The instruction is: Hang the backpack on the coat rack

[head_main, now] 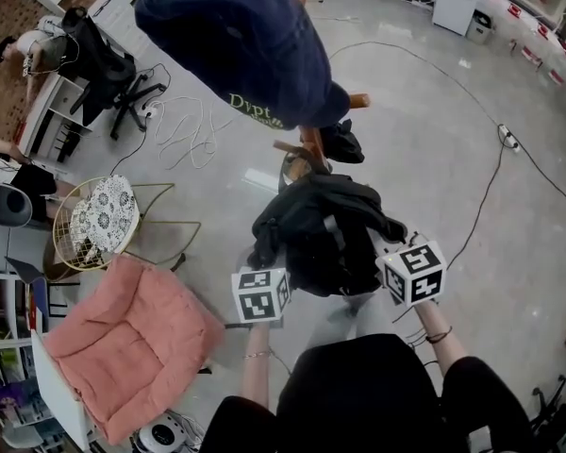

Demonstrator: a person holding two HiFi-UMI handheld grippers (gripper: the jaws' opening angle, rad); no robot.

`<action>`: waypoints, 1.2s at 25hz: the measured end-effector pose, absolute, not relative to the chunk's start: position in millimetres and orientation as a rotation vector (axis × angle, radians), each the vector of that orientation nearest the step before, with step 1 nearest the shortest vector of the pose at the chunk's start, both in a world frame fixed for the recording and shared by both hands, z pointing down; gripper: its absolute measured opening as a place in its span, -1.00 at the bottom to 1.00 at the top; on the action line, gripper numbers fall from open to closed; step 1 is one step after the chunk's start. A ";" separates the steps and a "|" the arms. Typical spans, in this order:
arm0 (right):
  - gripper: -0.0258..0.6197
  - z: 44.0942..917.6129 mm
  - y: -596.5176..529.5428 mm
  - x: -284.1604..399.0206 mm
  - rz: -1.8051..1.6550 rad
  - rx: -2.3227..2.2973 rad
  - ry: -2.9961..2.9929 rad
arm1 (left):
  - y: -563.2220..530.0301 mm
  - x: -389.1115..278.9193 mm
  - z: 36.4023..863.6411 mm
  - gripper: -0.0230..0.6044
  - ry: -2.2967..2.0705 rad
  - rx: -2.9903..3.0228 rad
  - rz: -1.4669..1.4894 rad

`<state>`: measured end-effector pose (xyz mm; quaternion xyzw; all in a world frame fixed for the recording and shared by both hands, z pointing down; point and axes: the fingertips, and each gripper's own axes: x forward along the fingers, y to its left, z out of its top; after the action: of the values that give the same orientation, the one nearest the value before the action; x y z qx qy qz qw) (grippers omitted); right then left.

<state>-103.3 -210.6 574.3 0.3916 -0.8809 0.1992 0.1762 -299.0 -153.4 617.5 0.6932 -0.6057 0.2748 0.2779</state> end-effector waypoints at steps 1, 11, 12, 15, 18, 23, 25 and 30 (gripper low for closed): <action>-0.79 576.6 -211.5 -102.8 0.570 1.118 -2.490 | -154.4 -298.5 619.7 -0.47 -1.624 1.860 0.739; -0.79 592.6 -218.3 -101.4 0.588 1.186 -2.457 | -160.9 -297.8 639.8 -0.47 -1.613 1.841 0.726; -0.79 593.2 -220.2 -101.0 0.587 1.191 -2.454 | -162.8 -297.6 640.9 -0.47 -1.616 1.839 0.722; -0.79 595.5 -225.9 -100.4 0.576 1.200 -2.456 | -168.4 -297.5 645.0 -0.46 -1.625 1.834 0.713; -0.79 600.8 -229.9 -101.1 0.559 1.206 -2.460 | -174.2 -299.5 650.8 -0.44 -1.639 1.830 0.709; -0.76 608.6 -234.5 -102.0 0.519 1.219 -2.446 | -185.8 -304.4 656.6 -0.41 -1.675 1.825 0.703; -0.76 610.0 -236.4 -102.3 0.519 1.224 -2.449 | -189.2 -306.1 657.2 -0.40 -1.679 1.833 0.694; -0.75 615.0 -237.4 -102.3 0.533 1.244 -2.441 | -194.3 -307.2 660.2 -0.38 -1.684 1.852 0.695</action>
<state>-102.3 -237.4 615.0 0.4389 -0.8612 0.1881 0.1743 -307.2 -194.3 660.2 0.6867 -0.6244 0.2576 0.2687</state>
